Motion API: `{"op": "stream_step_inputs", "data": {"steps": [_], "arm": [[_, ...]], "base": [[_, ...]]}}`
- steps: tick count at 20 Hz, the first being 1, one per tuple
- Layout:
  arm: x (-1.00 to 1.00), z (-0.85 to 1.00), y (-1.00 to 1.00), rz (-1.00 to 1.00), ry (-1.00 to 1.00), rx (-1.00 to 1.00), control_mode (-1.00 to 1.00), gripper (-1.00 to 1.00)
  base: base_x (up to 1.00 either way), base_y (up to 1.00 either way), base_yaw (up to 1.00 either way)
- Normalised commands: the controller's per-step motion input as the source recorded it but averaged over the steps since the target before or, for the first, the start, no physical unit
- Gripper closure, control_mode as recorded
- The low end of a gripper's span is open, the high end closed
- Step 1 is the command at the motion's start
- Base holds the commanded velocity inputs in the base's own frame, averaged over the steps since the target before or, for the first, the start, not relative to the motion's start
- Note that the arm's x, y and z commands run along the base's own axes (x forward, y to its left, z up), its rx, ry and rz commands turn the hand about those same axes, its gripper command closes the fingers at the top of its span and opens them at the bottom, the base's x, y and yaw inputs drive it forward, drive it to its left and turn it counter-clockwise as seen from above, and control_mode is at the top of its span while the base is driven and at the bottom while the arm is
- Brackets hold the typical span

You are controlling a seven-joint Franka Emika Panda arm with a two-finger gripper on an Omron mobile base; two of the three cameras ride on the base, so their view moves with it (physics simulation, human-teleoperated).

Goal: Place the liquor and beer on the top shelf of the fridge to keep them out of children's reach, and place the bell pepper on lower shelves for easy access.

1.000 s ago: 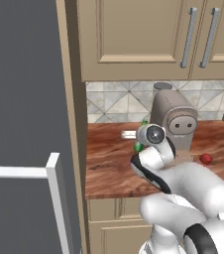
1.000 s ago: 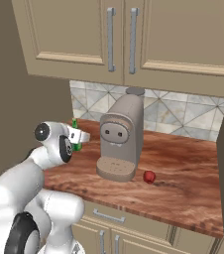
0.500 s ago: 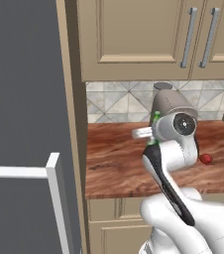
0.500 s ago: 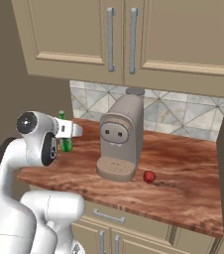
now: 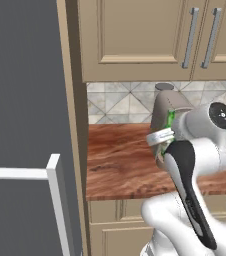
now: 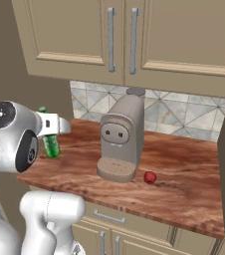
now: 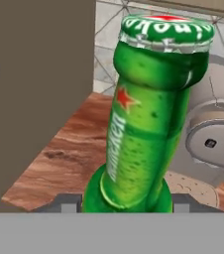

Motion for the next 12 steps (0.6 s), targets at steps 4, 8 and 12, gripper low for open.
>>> {"op": "stream_step_inputs", "data": {"steps": [4, 8, 12], "arm": [[-0.71, 0.26, 0.0, 0.05, -0.01, 0.0, -1.0, 1.0], [-0.67, 0.07, -0.01, 0.0, -0.01, 0.0, -1.0, 1.0], [-0.27, 0.36, 0.0, 0.0, -0.05, 0.0, -1.0, 1.0]], "base": [[0.0, 0.0, 0.0], [0.0, 0.0, 0.0], [0.0, 0.0, 0.0]]}}
